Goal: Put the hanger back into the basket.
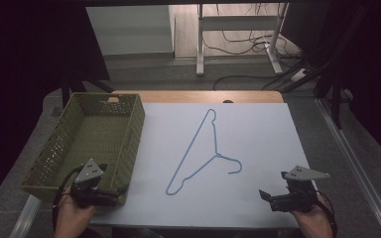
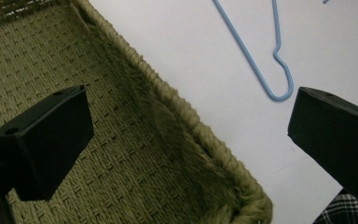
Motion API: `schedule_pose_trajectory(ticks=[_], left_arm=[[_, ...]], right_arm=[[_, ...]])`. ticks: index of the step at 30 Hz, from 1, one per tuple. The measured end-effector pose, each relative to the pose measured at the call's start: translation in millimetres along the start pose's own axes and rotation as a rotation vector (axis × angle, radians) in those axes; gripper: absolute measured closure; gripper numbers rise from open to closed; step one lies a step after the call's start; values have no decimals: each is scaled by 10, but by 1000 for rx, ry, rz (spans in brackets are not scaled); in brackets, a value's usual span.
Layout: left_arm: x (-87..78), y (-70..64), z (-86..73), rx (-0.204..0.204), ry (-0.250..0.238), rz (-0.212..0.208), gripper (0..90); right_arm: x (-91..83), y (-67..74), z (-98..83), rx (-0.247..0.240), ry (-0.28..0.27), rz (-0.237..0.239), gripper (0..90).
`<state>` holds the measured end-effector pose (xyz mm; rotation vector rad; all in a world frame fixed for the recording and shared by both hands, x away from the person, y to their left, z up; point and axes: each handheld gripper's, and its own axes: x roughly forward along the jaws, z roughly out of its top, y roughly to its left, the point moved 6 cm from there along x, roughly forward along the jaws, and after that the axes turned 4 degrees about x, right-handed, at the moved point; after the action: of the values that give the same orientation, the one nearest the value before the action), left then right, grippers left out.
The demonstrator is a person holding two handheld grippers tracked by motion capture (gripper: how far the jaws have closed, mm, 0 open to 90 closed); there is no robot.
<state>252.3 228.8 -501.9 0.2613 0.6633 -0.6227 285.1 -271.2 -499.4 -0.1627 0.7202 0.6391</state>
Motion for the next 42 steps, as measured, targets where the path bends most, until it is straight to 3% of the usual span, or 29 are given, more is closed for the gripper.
schedule_pose_trajectory(ticks=[12, 21, 27, 30, 34, 42], left_arm=[[8, 22, 6, -5, -13, 1, 9], [24, 2, 44, -4, 26, -9, 13], [-44, -75, 225, 28, 13, -10, 19], [-48, -130, 310, 39, 11, -37, 21], [-15, -156, 382, 51, 26, -36, 26], [101, -261, 564, 77, 30, -78, 24]], right_arm=[[-7, -8, 12, 0, -15, -2, 0], [-13, -4, 16, 14, -22, -1, 0], [-15, -6, 22, 11, -30, -9, 0], [-37, -13, 41, 3, -47, -26, 0], [-48, -10, 50, 4, -52, -26, 0], [-52, -15, 55, 1, -54, -30, 0]])
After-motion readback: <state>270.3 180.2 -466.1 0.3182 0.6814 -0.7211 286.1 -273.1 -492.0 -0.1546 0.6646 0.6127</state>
